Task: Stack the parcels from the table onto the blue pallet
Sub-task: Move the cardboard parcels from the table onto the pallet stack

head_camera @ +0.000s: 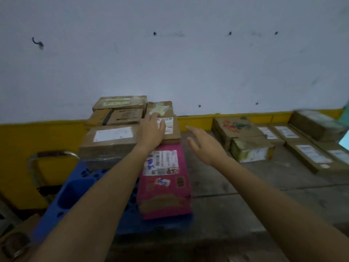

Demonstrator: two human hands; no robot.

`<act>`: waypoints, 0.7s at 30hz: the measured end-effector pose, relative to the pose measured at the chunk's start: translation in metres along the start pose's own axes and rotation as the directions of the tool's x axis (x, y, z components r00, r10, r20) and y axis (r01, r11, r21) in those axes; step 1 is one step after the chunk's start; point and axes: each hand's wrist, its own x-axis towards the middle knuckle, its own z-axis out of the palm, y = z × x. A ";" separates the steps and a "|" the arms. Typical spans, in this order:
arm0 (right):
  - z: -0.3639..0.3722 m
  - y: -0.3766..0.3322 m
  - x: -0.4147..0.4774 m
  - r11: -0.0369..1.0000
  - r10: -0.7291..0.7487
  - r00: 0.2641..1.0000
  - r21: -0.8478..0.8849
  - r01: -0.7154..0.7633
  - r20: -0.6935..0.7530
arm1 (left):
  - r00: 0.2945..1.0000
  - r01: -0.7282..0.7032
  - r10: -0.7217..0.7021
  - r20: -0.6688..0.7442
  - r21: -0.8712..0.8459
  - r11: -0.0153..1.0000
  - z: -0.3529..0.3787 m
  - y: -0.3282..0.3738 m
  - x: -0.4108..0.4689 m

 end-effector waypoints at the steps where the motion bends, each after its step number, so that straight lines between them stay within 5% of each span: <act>1: -0.015 0.022 -0.010 1.000 0.015 1.000 -0.005 -0.015 0.003 | 1.000 -0.025 0.025 0.007 -0.030 0.999 0.013 0.021 -0.005; 21: -0.186 0.365 -0.126 0.864 0.504 0.856 0.042 -0.502 -0.118 | 0.871 -0.172 0.275 0.407 -0.272 0.947 0.287 0.317 0.028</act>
